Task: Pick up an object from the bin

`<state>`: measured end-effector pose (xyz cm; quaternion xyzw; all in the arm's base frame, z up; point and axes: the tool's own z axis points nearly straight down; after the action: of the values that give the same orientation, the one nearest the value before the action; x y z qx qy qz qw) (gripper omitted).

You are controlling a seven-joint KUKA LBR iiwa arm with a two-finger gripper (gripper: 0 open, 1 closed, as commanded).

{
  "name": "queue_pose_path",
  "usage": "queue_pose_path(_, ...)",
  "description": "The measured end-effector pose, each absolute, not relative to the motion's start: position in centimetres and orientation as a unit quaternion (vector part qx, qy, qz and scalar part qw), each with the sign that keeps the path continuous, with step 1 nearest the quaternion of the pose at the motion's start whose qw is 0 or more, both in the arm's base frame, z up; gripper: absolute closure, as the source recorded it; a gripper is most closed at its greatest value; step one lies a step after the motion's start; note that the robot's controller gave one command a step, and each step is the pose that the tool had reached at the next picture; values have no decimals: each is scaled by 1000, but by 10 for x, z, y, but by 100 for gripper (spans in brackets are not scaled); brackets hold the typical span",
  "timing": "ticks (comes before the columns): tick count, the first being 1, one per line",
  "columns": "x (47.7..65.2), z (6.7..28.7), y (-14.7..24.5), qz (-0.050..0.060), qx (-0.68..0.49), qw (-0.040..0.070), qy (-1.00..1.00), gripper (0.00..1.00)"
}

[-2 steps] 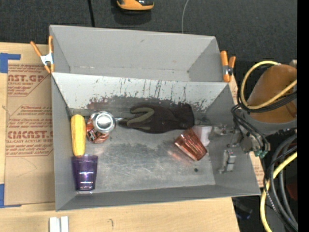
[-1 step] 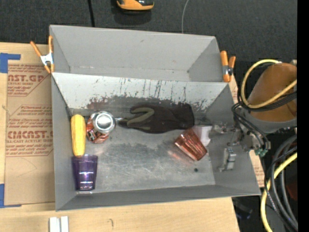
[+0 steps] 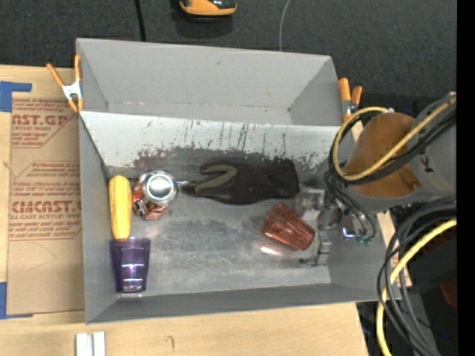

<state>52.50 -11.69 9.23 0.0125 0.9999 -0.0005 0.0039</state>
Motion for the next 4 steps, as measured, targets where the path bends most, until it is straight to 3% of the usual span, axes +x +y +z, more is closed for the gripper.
queue_pose_path(1,527,71,-86,1,11,-2,1000,0)
queue_pose_path(2,522,70,-85,0,112,0,994,100)
queue_pose_path(3,522,70,-85,0,112,0,994,100)
queue_pose_path(4,512,112,-84,1,116,-5,993,100)
